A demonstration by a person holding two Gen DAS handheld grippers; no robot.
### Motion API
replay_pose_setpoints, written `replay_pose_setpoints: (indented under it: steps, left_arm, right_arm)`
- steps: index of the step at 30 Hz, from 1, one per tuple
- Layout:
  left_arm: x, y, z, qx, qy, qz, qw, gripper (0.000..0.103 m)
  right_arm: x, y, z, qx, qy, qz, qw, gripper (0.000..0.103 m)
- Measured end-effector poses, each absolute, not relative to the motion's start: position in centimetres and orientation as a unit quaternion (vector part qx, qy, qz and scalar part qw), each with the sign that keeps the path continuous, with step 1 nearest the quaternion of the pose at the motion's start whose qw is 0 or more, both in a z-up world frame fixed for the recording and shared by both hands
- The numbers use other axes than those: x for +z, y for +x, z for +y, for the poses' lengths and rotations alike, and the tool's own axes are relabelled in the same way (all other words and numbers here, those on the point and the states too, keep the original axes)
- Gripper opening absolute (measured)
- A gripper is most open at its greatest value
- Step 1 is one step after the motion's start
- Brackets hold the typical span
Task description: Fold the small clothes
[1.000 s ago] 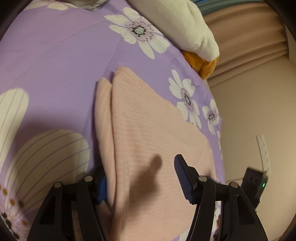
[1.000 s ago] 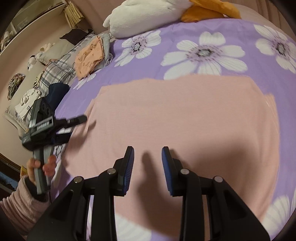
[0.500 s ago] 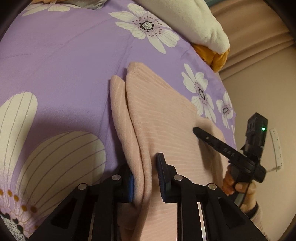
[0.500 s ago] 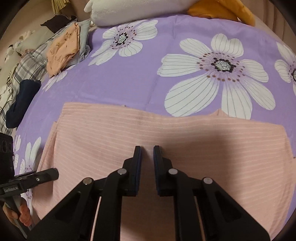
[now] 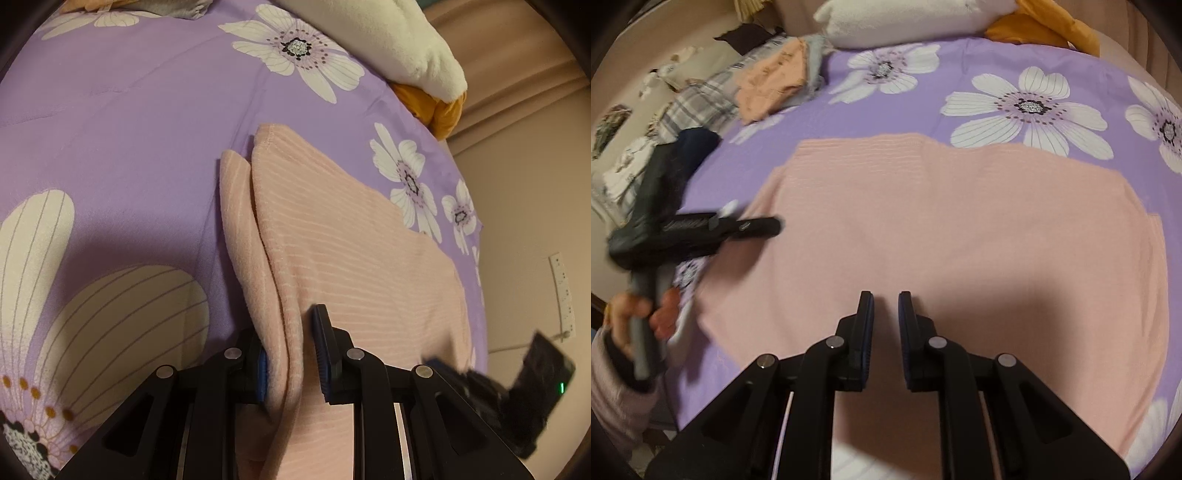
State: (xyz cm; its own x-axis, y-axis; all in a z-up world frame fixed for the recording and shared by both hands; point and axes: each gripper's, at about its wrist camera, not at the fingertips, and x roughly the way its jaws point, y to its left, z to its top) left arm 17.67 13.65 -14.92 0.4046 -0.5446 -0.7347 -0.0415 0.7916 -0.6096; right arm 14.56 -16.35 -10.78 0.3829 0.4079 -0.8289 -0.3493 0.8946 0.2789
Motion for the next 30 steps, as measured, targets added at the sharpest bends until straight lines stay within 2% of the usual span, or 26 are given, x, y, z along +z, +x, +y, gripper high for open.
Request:
replay_pose_setpoints:
  steps: [5,8,14,21,30]
  left_arm:
    - [-14.6,17.6,13.4,-0.144,-0.281,0.527,0.79,0.019]
    - [-13.5,17.2,13.0,-0.13,-0.271,0.526,0.796,0.009]
    - [-8.8,16.4,11.0,-0.139,-0.246,0.5,0.819,0.008]
    - [-4.0,16.4,5.3,-0.159,-0.189,0.482,0.84,0.008]
    - [-4.4,17.6,-4.1,-0.178,-0.117,0.511,0.833,0.008]
  right_arm:
    - [-12.8,10.0,-15.1,0.245,0.013,0.523,0.817,0.015]
    - [-12.6,9.0,-16.1,0.249,0.05,0.515,0.819,0.015]
    - [-11.6,8.6,-19.2,0.242,0.123,0.493,0.827,0.016]
    - [-10.2,7.7,-23.4,0.22,0.177,0.456,0.844,0.016]
    - [-10.9,7.2,-29.7,0.167,0.253,0.432,0.85,0.016]
